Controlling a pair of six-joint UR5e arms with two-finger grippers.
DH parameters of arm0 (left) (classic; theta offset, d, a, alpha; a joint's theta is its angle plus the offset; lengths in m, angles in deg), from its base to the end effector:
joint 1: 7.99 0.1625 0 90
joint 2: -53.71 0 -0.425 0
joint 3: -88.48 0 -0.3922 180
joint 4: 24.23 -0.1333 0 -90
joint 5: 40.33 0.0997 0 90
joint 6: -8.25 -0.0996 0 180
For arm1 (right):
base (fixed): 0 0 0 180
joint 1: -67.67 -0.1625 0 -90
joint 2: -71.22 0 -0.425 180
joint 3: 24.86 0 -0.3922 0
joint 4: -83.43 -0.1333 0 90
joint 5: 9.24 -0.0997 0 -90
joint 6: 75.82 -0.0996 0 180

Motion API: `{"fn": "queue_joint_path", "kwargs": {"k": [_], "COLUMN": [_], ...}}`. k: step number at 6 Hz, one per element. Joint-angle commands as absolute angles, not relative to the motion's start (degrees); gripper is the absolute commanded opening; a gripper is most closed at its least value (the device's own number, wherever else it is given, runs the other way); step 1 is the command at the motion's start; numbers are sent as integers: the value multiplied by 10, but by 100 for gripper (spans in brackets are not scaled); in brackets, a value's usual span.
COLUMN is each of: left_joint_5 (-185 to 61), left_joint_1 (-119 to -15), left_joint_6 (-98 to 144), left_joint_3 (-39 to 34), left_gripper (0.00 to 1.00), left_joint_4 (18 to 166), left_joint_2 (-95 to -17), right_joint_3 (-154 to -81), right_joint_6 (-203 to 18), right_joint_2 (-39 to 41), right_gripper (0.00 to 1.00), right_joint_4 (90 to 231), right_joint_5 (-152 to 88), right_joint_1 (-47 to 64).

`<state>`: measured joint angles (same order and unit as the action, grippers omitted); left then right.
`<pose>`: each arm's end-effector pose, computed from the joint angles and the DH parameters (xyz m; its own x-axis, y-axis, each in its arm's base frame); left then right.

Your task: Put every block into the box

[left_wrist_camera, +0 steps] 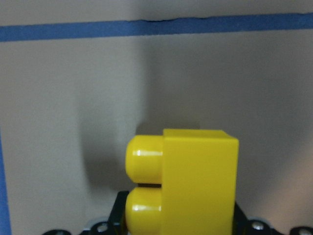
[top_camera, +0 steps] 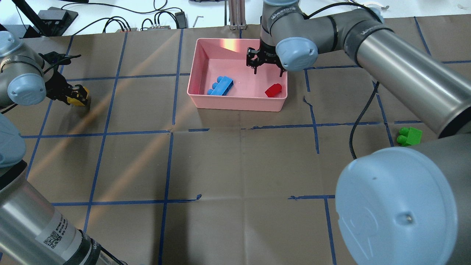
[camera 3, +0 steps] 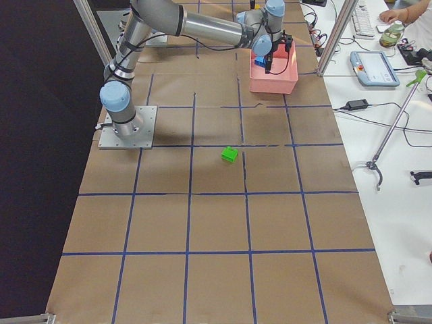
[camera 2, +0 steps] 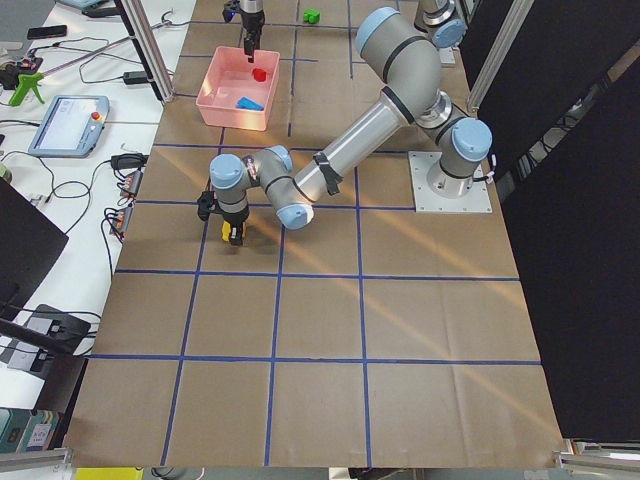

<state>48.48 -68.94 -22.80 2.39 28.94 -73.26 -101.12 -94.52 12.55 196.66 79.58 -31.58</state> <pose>0.2169 -0.6692 0.1953 -0.9993 0.0350 -0.0162 0.0360 0.9971 -0.0670 0.2467 -0.6729 0.3177 -0.9857 0.1608 -0.0509 0.1648 0.9825 -0.0865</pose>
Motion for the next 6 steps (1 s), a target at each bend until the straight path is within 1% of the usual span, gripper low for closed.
{"fn": "queue_joint_path", "kwargs": {"k": [1,2,3,4,6], "left_joint_5": [470,466,466,469,468], "left_joint_1": [-745,-821,-911,-984,-1068], "left_joint_6": [-220,-198,-188,-189,-187], "left_joint_3": [25,26,51,79,77], "left_gripper": [6,6,6,6,6], "left_joint_4": [344,348,347,349,350], "left_joint_2": [-676,-649,-643,-648,-656], "right_joint_3": [-1018,-1023,-1043,-1079,-1182], "right_joint_6": [-808,-707,-586,-482,-327], "right_joint_2": [61,45,29,10,-30], "right_gripper": [100,100,100,99,99], "right_joint_4": [1882,1844,1842,1851,1868], "right_joint_5": [798,800,803,802,799], "right_joint_1": [-234,-177,-121,-59,67]}}
